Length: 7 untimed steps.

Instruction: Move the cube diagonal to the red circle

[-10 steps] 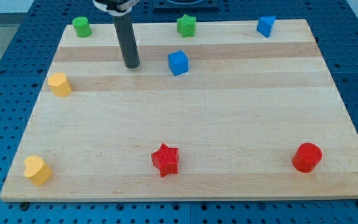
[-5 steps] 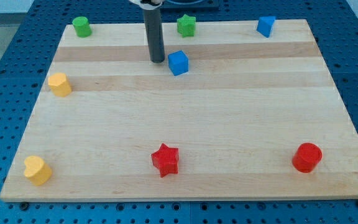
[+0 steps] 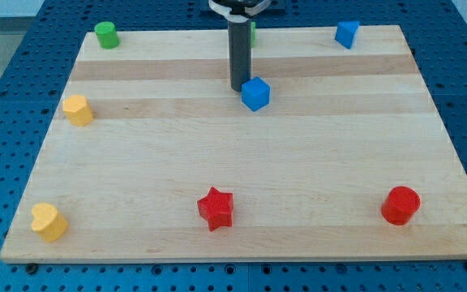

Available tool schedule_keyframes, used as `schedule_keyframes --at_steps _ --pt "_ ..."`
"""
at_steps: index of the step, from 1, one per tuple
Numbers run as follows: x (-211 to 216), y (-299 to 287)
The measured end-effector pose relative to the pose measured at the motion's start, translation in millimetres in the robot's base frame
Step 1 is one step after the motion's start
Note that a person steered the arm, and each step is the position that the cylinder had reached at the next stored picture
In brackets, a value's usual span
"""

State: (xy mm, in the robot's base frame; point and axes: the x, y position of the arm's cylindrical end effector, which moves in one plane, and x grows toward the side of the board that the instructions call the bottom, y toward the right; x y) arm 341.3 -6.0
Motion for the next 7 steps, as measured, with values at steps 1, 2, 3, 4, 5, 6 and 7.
schedule_keyframes --at_steps 1,2,3,4,5,6,7 --pt "0 0" --pt "8 0" --pt "19 -2" --pt "34 -17" --pt "46 -25" --pt "51 -28" --pt "51 -28"
